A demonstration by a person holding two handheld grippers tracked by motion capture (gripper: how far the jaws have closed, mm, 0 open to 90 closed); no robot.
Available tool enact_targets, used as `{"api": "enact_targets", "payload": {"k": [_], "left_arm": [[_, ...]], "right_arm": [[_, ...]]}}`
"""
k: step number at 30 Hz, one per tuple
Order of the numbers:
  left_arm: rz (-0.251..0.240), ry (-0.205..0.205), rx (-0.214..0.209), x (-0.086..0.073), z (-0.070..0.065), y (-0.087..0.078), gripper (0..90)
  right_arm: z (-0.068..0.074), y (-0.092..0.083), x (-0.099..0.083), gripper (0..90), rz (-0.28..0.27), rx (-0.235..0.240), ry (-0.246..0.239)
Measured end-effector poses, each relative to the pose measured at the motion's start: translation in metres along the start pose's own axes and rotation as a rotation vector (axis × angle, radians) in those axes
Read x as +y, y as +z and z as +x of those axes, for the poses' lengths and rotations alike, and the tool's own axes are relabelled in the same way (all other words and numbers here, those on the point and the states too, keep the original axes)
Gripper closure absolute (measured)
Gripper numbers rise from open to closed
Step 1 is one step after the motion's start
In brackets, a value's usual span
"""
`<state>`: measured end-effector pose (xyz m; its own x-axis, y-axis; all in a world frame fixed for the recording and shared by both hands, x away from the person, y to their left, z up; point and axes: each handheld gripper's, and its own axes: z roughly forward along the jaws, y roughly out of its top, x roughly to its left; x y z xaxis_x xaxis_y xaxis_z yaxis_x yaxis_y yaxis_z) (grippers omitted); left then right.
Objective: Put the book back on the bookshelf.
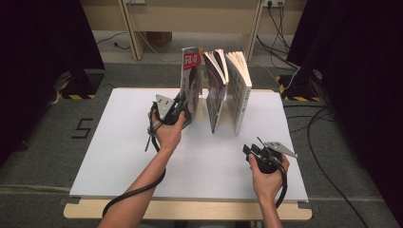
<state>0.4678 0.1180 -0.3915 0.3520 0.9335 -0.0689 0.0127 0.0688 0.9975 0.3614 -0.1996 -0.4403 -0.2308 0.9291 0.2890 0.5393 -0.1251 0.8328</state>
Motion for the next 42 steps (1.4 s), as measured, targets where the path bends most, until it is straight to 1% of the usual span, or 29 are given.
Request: {"api": "enact_targets", "payload": {"k": [1,3,6,8,10,13,15,17,19,21,22,23,24,26,28,29,30,34,36,37,39,42], "left_arm": [[0.002,-0.001,-0.001,-0.001,0.001,-0.001,86.0],[0.017,0.018,0.007,-0.003,0.003,-0.005,85.7],[0.050,0.012,0.004,-0.010,0.006,-0.010,84.8],[0.082,0.022,0.006,-0.019,0.008,-0.013,84.3],[0.110,0.005,0.004,-0.028,0.010,-0.015,83.5],[0.120,0.005,-0.003,-0.037,0.009,-0.018,81.8],[0.128,0.009,-0.008,-0.038,0.009,-0.019,81.4],[0.144,0.002,-0.015,-0.039,0.009,-0.019,80.9],[0.160,-0.012,-0.011,-0.039,0.011,-0.018,79.9],[0.173,-0.042,-0.007,-0.038,0.015,-0.016,77.9],[0.181,-0.048,-0.002,-0.036,0.017,-0.015,77.2],[0.184,-0.065,-0.006,-0.035,0.019,-0.014,76.3],[0.185,-0.086,-0.010,-0.034,0.021,-0.013,75.4],[0.177,-0.088,-0.005,-0.028,0.024,-0.010,73.6],[0.175,-0.122,-0.012,-0.021,0.027,-0.006,71.9],[0.171,-0.117,-0.008,-0.017,0.028,-0.005,71.8],[0.171,-0.112,-0.007,-0.013,0.028,-0.003,71.7],[0.182,-0.166,-0.017,-0.003,0.032,0.005,70.9],[0.190,-0.201,-0.024,-0.002,0.033,0.007,70.9],[0.197,-0.207,-0.028,-0.002,0.034,0.008,70.9],[0.210,-0.239,-0.043,-0.001,0.035,0.010,70.9],[0.220,-0.246,-0.050,0.001,0.035,0.012,70.7]], "right_arm": [[0.000,0.000,0.000,61.6,0.004,-0.001,0.000],[0.000,0.000,0.000,61.6,0.003,-0.001,-0.002],[0.000,0.001,-0.001,61.6,0.005,0.001,-0.006],[0.000,0.001,-0.001,61.5,0.008,0.000,-0.004],[0.001,0.001,-0.001,61.5,0.013,-0.002,-0.003],[0.000,0.002,-0.002,61.5,0.015,-0.003,-0.004],[0.000,0.002,-0.002,61.5,0.019,-0.003,0.002],[-0.001,0.003,-0.002,61.5,0.019,-0.002,-0.002],[-0.001,0.002,-0.002,61.4,0.022,0.000,0.001],[-0.001,0.002,-0.003,61.4,0.024,0.000,0.008],[-0.002,0.002,-0.003,61.3,0.024,-0.001,0.006],[-0.002,0.002,-0.003,61.3,0.027,-0.004,0.006],[-0.002,0.002,-0.003,61.2,0.029,-0.005,0.009],[-0.002,0.003,-0.003,61.1,0.030,-0.004,0.008],[-0.001,0.003,-0.003,61.0,0.034,-0.001,0.019],[-0.001,0.004,-0.003,61.0,0.033,-0.001,0.020],[-0.002,0.004,-0.003,61.0,0.030,0.000,0.009],[-0.003,0.004,-0.004,60.9,0.034,-0.003,0.007],[-0.004,0.004,-0.004,60.8,0.035,-0.003,0.008],[-0.004,0.005,-0.004,60.7,0.035,-0.003,0.012],[-0.004,0.005,-0.004,60.7,0.038,-0.002,0.014],[-0.004,0.005,-0.005,60.4,0.041,0.001,0.014]]}}
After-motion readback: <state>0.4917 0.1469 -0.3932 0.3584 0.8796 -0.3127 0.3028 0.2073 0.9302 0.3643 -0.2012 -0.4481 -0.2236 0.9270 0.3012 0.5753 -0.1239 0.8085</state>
